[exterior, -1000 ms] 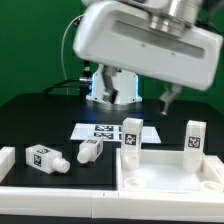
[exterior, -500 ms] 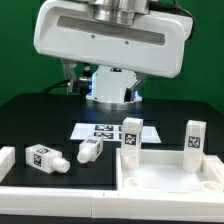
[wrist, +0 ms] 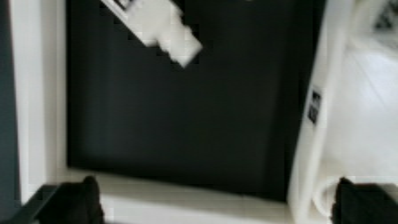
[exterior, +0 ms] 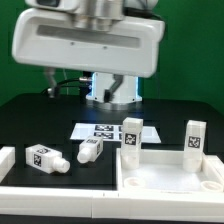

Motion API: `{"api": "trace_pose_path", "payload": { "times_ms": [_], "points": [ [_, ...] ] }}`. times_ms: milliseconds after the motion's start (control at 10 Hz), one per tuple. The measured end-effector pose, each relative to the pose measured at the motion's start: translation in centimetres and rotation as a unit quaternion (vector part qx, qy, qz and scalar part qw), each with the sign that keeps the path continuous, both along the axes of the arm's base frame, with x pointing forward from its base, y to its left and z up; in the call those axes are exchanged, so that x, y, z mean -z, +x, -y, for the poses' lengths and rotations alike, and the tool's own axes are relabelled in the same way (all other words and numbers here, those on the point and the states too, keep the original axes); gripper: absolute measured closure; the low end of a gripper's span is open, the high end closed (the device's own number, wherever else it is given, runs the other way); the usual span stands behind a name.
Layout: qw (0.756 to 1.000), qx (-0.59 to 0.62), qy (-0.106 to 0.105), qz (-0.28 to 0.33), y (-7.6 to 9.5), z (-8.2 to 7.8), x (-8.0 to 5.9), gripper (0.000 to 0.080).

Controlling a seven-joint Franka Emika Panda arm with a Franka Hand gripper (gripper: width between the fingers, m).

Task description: Assemble square table

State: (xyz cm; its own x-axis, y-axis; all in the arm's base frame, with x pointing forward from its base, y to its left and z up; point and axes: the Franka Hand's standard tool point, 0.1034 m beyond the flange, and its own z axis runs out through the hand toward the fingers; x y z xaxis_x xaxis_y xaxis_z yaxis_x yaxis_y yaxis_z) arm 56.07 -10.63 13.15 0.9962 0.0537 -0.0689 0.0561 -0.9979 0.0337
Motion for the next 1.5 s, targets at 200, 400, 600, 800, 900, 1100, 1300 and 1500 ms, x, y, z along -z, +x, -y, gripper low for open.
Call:
{"api": "trace_pose_path", "payload": {
  "times_ms": [200,400,600,800,900,1100,1300,1500],
  "points": [
    [1.000,0.004,0.002,-0.001,-0.2,0.1,0.1,0.0150],
    [1.000,0.004,0.002,-0.001,-0.2,0.1,0.2,0.0150],
    [1.000,0.027,0.013,-0.009,-1.7,0.8,0.9,0.0150],
    [0.999,0.031,0.020,0.005,-5.6,1.1,2.9,0.0150],
    [0.999,0.030,0.009,0.028,-7.3,0.7,4.1,0.0150],
    [0.999,0.028,0.008,0.027,-7.6,0.5,4.4,0.0150],
    [0.999,0.027,0.007,0.026,-7.7,0.4,4.6,0.0150],
    [0.999,0.033,-0.003,0.038,-9.8,-0.8,6.5,0.0150]
  ]
}}
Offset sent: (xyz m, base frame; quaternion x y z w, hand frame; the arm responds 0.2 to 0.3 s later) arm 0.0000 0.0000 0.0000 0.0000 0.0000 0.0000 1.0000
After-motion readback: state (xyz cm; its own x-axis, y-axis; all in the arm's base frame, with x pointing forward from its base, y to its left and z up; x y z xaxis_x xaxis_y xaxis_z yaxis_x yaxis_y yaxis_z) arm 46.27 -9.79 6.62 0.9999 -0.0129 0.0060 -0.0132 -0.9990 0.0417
